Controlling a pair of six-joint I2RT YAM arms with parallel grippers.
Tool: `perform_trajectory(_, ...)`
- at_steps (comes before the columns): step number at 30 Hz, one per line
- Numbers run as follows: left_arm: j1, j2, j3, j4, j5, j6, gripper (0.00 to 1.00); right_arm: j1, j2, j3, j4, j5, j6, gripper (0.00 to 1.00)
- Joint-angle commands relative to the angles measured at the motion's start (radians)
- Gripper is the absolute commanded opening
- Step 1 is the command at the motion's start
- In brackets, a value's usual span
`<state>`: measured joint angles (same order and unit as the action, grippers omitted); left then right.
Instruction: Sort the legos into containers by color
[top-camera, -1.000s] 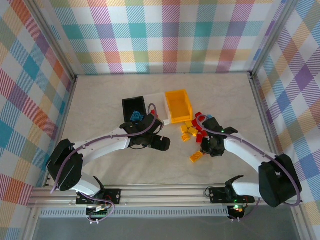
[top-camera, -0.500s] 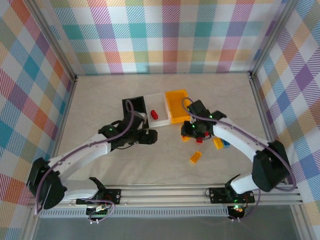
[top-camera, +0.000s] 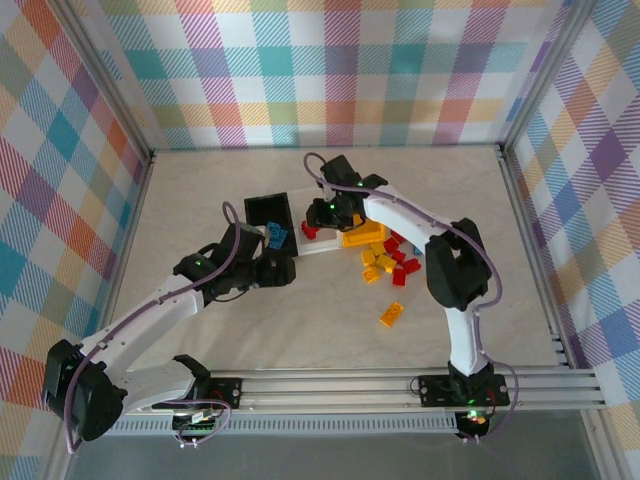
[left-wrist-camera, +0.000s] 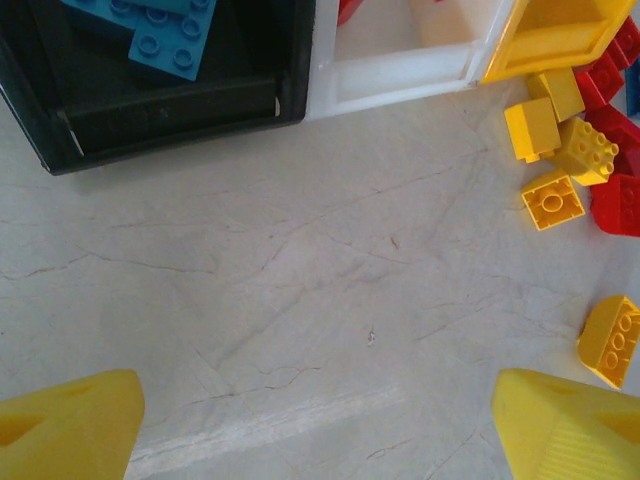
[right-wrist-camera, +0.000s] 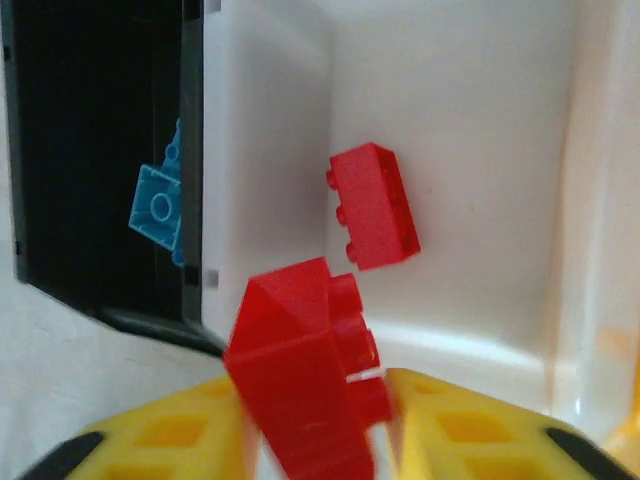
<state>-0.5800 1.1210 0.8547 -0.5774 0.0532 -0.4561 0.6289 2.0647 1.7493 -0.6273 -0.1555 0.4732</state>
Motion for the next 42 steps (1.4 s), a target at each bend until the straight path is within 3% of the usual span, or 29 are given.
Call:
perform_trajectory(1,0.005,-0.003,-0.014,-0.023,0.037,0.014,0.90,0.000,0.035,0.080,-0.060,-0.016,-0.038,0.48)
perform_trajectory(4,0.005,0.005,-0.015,-0.023,0.043,0.017,0.90,-0.001,0.023,0.085,-0.056,-0.005,-0.048,0.55)
perform_trajectory(9,0.000,0.026,-0.013,0.019,0.111,0.031,0.90,0.001,-0.068,0.013,-0.072,0.014,-0.045,0.56)
perform_trajectory(13,-0.042,0.055,0.013,0.013,0.090,0.042,0.90,0.000,-0.316,-0.235,-0.082,0.103,0.032,0.59)
perform_trajectory(15,-0.046,0.049,0.007,0.024,0.081,0.036,0.91,0.000,-0.444,-0.374,-0.124,0.153,0.073,0.67)
perform_trajectory(18,-0.045,0.052,-0.007,0.045,0.077,0.029,0.91,0.004,-0.602,-0.572,-0.202,0.193,0.120,0.72)
perform_trajectory(23,-0.072,0.116,-0.007,0.100,0.134,0.024,0.91,0.023,-0.788,-0.844,-0.281,0.230,0.205,0.89)
perform_trajectory(25,-0.099,0.148,0.004,0.106,0.124,0.023,0.91,0.029,-0.828,-0.929,-0.268,0.223,0.247,0.89)
perform_trajectory(30,-0.124,0.171,0.012,0.122,0.116,0.006,0.91,0.040,-0.833,-1.009,-0.178,0.222,0.319,0.89)
perform_trajectory(38,-0.124,0.136,0.017,0.061,0.078,0.024,0.92,0.040,-0.665,-1.007,-0.058,0.220,0.341,0.86)
perform_trajectory(42,-0.123,0.132,0.014,0.050,0.064,0.032,0.93,0.040,-0.617,-1.004,-0.026,0.233,0.347,0.79)
